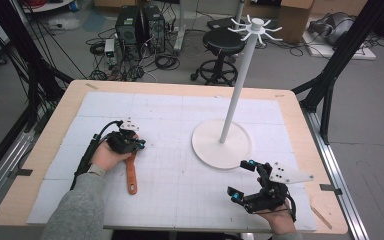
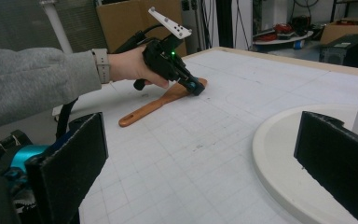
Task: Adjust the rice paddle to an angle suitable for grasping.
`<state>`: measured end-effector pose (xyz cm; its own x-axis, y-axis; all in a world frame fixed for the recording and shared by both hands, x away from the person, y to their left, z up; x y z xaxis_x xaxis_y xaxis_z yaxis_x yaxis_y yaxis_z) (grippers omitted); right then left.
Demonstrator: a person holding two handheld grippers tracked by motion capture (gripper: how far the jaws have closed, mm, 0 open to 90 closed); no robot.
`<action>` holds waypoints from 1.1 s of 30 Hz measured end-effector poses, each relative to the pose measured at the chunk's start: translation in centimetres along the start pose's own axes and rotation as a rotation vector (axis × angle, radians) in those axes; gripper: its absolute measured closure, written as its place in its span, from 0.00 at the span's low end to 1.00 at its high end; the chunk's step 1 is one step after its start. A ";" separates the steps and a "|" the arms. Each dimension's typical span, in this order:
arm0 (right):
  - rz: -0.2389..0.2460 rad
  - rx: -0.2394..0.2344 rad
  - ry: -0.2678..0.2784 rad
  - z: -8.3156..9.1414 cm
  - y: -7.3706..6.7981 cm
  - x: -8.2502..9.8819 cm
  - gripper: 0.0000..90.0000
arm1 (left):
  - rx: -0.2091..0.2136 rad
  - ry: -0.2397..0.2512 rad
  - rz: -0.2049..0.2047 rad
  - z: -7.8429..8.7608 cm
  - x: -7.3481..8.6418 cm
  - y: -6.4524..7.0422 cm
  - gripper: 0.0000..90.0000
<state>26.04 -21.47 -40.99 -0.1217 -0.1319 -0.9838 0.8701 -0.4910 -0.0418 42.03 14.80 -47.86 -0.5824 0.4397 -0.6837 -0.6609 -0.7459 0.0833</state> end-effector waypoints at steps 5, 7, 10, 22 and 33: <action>0.004 -0.009 -0.005 -0.2 -0.3 -0.1 0.02 | -0.013 0.007 0.018 1.0 1.0 -1.0 1.00; 0.003 -0.014 -0.008 -0.3 -0.4 -0.1 0.02 | -0.003 0.027 0.047 1.6 1.7 -1.5 1.00; 0.005 -0.015 -0.013 -0.6 -0.3 0.0 0.02 | -0.017 0.022 0.040 2.1 2.1 -1.8 1.00; 0.015 -0.036 -0.030 -1.6 -0.4 -0.1 0.02 | -0.057 0.029 0.062 4.2 4.3 -2.8 1.00; 0.005 -0.026 -0.049 -2.0 -0.2 0.1 0.02 | -0.032 0.047 0.061 6.4 6.7 -2.7 1.00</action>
Point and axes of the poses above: each handheld gripper's, and its own axes: z roughly backward along the jaws, x roughly out of its underside, y roughly to its right, the point moved 6 cm from there along -z, roughly forward along the jaws, and after that the axes turned 8 degrees about z, right-handed, at the moved point
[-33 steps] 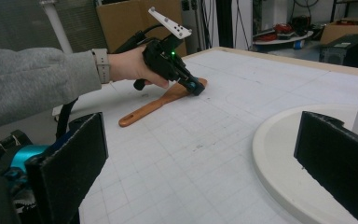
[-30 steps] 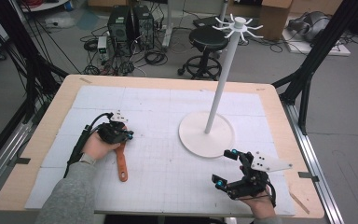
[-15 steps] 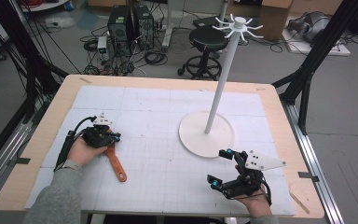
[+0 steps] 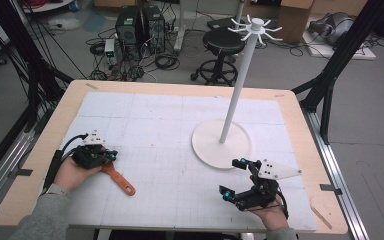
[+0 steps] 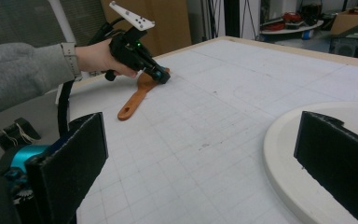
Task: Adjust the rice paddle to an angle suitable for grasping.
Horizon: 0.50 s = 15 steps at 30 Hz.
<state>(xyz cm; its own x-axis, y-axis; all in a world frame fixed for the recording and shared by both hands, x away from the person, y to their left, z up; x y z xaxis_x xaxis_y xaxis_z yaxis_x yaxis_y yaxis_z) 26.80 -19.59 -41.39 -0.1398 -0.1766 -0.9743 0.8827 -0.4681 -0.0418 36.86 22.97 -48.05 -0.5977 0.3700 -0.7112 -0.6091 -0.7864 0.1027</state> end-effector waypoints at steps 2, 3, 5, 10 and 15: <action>-0.001 0.002 0.005 0.0 0.0 -0.1 0.02 | 0.008 0.002 -0.004 0.3 0.4 0.1 1.00; -0.001 0.001 0.004 0.0 0.0 0.0 0.02 | 0.010 -0.002 -0.006 0.5 0.6 0.1 1.00; -0.002 0.000 0.004 0.0 0.0 0.0 0.02 | 0.014 -0.004 -0.007 1.0 0.9 0.0 1.00; -0.002 0.000 0.005 -0.1 0.0 -0.1 0.02 | 0.022 -0.001 -0.010 1.9 1.9 -0.2 1.00; -0.004 0.000 -0.003 -0.2 -0.1 0.0 0.02 | 0.031 0.024 0.012 2.2 2.3 -0.4 1.00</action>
Point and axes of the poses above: each handheld gripper's, and its own axes: z roughly backward along the jaws, x roughly out of its underside, y roughly to its right, the point moved 6 cm from there along -z, roughly forward along the jaws, and after that the axes turned 8 degrees about z, right-handed, at the moved point
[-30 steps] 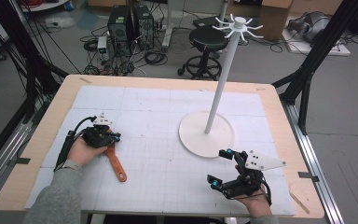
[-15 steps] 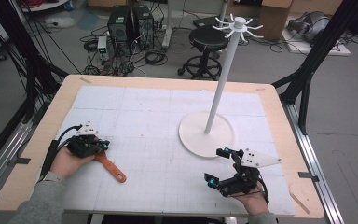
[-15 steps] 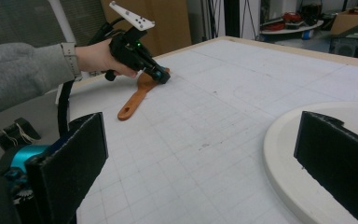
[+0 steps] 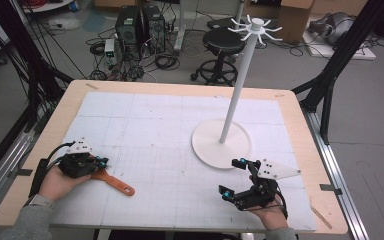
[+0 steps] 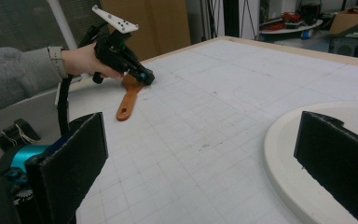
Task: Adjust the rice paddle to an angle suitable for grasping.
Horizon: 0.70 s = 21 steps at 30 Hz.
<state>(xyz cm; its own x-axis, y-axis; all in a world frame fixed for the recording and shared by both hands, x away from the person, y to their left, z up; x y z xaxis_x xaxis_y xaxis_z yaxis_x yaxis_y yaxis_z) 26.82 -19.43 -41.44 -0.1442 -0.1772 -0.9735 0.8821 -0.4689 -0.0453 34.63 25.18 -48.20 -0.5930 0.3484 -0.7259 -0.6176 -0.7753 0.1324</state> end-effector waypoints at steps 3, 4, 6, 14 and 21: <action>0.007 -0.005 -0.001 -0.2 -0.1 0.0 0.02 | 0.013 0.031 -0.016 0.3 -0.3 0.3 1.00; 0.004 -0.006 -0.003 -0.2 -0.1 0.0 0.02 | 0.024 0.051 -0.015 0.5 -0.5 0.5 1.00; 0.010 -0.007 -0.006 -0.4 -0.1 0.0 0.02 | 0.049 0.080 -0.027 1.2 -0.7 1.0 1.00; 0.012 -0.007 -0.022 -0.6 -0.2 0.2 0.02 | 0.112 0.120 -0.108 2.4 1.5 4.0 1.00; 0.016 -0.015 -0.011 -0.5 -0.5 -0.2 0.02 | 0.164 0.129 -0.138 2.7 2.4 6.1 1.00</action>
Point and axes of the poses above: each handheld gripper's, and its own axes: z roughly backward along the jaws, x roughly out of its underside, y roughly to its right, the point moved 6 cm from there along -z, roughly forward along the jaws, and after that the axes turned 8 degrees about z, right-handed, at the moved point
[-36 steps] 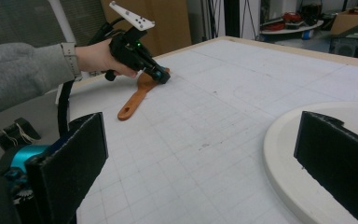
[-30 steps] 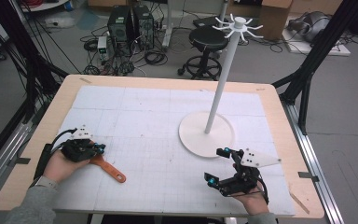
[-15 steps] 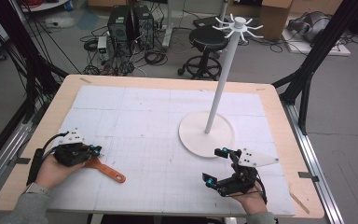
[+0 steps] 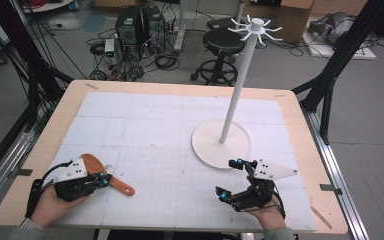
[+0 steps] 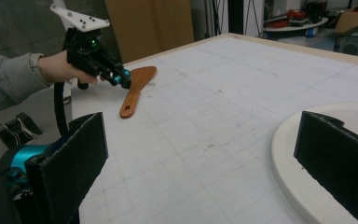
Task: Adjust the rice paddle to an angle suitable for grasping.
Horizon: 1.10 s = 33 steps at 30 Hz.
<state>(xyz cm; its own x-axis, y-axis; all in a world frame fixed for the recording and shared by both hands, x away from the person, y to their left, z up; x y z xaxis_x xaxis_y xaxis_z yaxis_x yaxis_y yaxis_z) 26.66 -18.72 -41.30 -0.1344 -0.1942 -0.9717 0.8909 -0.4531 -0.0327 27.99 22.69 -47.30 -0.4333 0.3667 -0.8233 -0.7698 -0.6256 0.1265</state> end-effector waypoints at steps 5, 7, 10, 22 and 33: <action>-0.006 0.004 0.011 0.2 0.2 0.0 0.02 | 0.025 -0.019 -0.008 -0.6 0.2 1.0 1.00; -0.008 0.003 0.015 0.3 0.1 -0.1 0.02 | 0.044 -0.023 -0.006 -0.8 0.2 1.3 1.00; -0.006 0.005 0.017 0.5 0.1 -0.1 0.02 | 0.058 -0.033 -0.016 -1.0 0.3 1.6 1.00; -0.009 0.010 0.015 0.6 0.1 0.0 0.02 | 0.067 -0.077 -0.031 -1.9 0.6 2.0 1.00; -0.008 0.011 0.003 0.4 0.2 0.2 0.02 | 0.020 -0.078 -0.039 -3.7 -0.7 1.5 1.00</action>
<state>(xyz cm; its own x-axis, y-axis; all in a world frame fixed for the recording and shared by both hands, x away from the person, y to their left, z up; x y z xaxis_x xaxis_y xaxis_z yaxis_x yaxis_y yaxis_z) 26.63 -19.14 -41.40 -0.1401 -0.1878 -0.9722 0.8851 -0.4638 -0.0380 28.90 18.96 -48.63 -0.4370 0.4435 -0.7825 -0.7959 -0.5959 0.1067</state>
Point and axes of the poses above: each handheld gripper's, and its own axes: z roughly backward along the jaws, x roughly out of its underside, y roughly to its right, the point moved 6 cm from there along -z, roughly forward along the jaws, and after that the axes turned 8 degrees about z, right-handed, at the moved point
